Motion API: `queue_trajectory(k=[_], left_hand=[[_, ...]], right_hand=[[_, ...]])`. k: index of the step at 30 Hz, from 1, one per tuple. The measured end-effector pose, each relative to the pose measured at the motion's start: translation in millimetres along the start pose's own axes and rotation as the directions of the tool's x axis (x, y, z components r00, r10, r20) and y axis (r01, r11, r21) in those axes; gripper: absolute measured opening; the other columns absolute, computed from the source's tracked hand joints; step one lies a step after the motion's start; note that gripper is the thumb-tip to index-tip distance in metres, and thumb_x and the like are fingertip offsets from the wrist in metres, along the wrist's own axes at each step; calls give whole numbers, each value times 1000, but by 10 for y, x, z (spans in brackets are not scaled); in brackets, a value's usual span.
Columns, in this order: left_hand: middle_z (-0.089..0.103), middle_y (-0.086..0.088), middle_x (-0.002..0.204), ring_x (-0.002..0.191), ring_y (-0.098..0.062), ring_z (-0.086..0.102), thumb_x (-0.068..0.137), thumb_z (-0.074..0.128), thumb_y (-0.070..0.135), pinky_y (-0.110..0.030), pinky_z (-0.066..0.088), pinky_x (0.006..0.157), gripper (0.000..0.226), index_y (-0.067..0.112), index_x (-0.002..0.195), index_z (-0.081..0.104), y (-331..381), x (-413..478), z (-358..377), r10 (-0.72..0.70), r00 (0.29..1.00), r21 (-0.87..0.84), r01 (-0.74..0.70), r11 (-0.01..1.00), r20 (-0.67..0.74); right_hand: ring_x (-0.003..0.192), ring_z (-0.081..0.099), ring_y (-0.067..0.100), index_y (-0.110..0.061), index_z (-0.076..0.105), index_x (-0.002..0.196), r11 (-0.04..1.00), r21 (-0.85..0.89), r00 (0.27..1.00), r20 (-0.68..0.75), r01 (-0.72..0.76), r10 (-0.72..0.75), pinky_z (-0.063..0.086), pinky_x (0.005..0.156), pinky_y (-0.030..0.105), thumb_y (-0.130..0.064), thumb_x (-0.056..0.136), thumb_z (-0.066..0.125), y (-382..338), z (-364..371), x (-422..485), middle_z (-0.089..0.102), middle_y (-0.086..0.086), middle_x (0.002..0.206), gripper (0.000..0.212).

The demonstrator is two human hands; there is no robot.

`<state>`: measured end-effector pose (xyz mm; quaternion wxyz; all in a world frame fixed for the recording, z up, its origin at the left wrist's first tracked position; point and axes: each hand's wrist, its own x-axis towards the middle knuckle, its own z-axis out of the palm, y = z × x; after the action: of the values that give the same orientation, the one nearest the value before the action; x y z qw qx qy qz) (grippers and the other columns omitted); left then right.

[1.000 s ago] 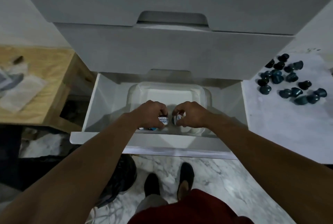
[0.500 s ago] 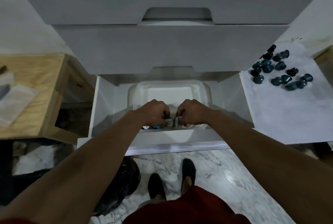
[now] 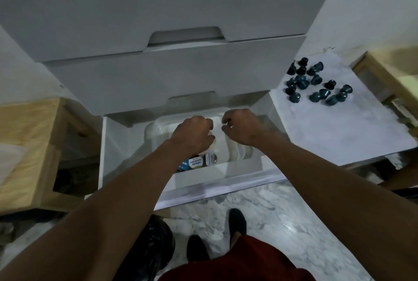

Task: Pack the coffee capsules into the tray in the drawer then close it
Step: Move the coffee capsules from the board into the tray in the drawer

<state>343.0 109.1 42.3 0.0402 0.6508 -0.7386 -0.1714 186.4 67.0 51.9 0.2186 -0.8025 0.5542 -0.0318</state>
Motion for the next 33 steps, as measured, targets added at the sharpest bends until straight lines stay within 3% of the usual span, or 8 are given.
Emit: queue_trajectory(k=[5, 11, 15, 19, 22, 26, 30, 33], left_hand=[[61, -13, 118, 106, -35, 58, 88, 53, 26, -41, 50, 86, 32, 10, 116, 58, 810, 226, -127, 123, 977, -8, -126, 992, -176], [56, -10, 117, 106, -30, 55, 92, 50, 23, -40, 46, 84, 31, 10, 120, 53, 1846, 696, -139, 267, 926, -4, -278, 961, -267], [56, -10, 113, 103, -30, 55, 93, 49, 19, -36, 44, 75, 26, 9, 116, 52, 2313, 1103, 22, 229, 934, 35, -228, 973, -273], [56, -12, 112, 100, -30, 55, 94, 46, 16, -36, 45, 75, 24, 8, 115, 52, 2638, 1473, 190, 126, 968, 47, -119, 992, -219], [55, -12, 111, 101, -31, 55, 93, 45, 13, -37, 45, 75, 25, 8, 116, 52, 2775, 1676, 305, 10, 981, 38, -2, 999, -196], [56, -12, 112, 100, -31, 56, 92, 45, 12, -36, 45, 75, 28, 9, 118, 54, 2902, 1894, 408, -107, 976, 1, 109, 994, -190], [54, -12, 110, 97, -33, 55, 91, 43, 9, -34, 39, 70, 27, 9, 116, 54, 2932, 2092, 506, -158, 975, 21, 163, 986, -158], [54, -12, 108, 94, -34, 56, 91, 43, 7, -34, 37, 69, 23, 8, 111, 54, 2913, 2281, 596, -185, 975, 22, 189, 982, -125]], right_hand=[[90, 62, 33, -5, 65, 100, 997, -4, 933, -353, -73, 66, 43, 73, 31, -18, 88, 54, 455, -499, -217, 67, 14, 99, 21], [96, 59, 33, -5, 63, 101, 972, -18, 889, -409, -236, 208, 44, 75, 32, -17, 86, 55, 1515, -930, -384, 65, 15, 104, 21], [96, 59, 33, -7, 63, 103, 973, 5, 896, -389, -230, 214, 38, 72, 28, -17, 85, 56, 2183, -1053, -313, 65, 15, 104, 21], [83, 56, 31, -2, 59, 83, 983, 6, 931, -317, -186, 178, 47, 66, 36, -11, 84, 51, 2713, -1219, -178, 64, 15, 87, 13], [81, 51, 31, -4, 47, 72, 989, 2, 957, -250, -149, 145, 35, 61, 32, -8, 82, 50, 3012, -1344, -87, 60, 17, 84, 12], [89, 53, 33, -4, 52, 83, 995, 8, 980, -174, -96, 96, 31, 66, 29, -9, 85, 54, 3300, -1450, 123, 61, 21, 98, 6], [103, 56, 38, 1, 60, 110, 999, -9, 991, -123, -51, 50, 41, 76, 34, -9, 87, 52, 3453, -1393, 379, 60, 22, 113, 26], [96, 58, 37, -3, 60, 98, 998, 15, 995, -80, -59, 60, 38, 69, 31, -9, 86, 52, 3527, -1273, 560, 62, 19, 106, 16]])
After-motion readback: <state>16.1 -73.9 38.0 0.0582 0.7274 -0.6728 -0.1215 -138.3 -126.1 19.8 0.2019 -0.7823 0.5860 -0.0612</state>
